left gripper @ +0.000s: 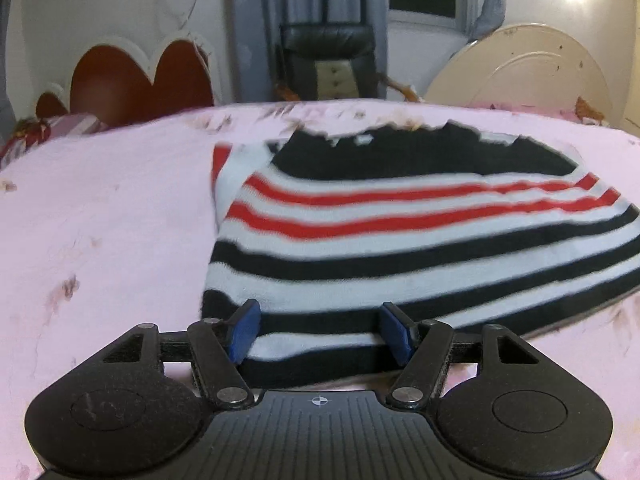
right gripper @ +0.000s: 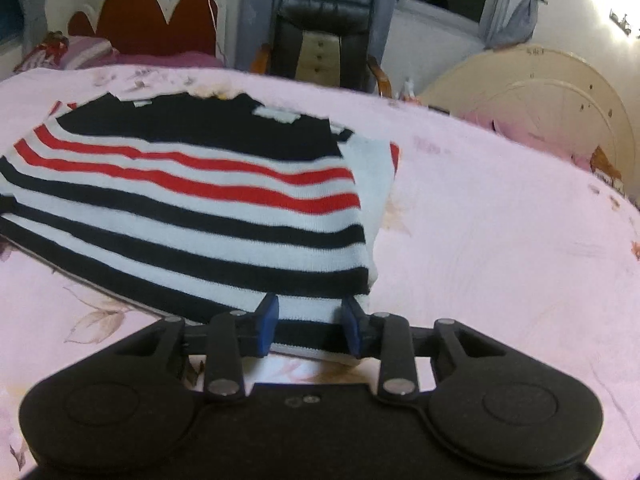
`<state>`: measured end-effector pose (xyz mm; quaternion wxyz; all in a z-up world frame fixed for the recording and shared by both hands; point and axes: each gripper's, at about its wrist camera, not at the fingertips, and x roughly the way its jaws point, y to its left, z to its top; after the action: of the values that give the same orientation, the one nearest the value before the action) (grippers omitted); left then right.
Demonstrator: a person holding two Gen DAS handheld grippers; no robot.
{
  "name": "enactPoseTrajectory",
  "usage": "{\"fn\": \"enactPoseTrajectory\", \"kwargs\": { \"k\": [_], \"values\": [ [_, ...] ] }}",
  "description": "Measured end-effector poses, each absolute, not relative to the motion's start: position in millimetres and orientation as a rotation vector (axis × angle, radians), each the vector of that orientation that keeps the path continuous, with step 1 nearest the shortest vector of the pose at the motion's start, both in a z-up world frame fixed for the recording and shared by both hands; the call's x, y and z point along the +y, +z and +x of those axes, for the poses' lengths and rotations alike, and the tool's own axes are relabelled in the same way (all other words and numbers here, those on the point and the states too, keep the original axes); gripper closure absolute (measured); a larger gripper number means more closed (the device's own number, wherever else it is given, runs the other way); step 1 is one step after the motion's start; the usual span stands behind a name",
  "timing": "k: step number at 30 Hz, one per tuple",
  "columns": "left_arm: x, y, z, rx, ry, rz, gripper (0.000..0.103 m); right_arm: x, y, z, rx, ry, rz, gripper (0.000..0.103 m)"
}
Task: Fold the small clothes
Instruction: 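Press the folded sweater flat with both grippers and withdraw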
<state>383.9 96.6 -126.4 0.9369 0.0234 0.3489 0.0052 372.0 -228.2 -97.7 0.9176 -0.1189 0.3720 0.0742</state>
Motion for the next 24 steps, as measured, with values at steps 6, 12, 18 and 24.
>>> {"fn": "enactPoseTrajectory", "kwargs": {
  "k": [6,12,18,24],
  "values": [
    [97,-125,387,0.722,0.006,0.049,0.038,-231,-108,376,0.808,0.153,-0.253,0.073],
    [96,-128,385,0.714,0.006,0.066,0.037,-230,-112,375,0.798,0.159,-0.265,0.073],
    [91,-129,383,0.707,0.006,0.100,0.036,-226,-115,372,0.781,0.145,-0.283,0.072],
    [88,-105,381,0.721,0.078,0.140,0.034,-224,-109,374,0.791,0.119,-0.268,0.071]
  ]
}}
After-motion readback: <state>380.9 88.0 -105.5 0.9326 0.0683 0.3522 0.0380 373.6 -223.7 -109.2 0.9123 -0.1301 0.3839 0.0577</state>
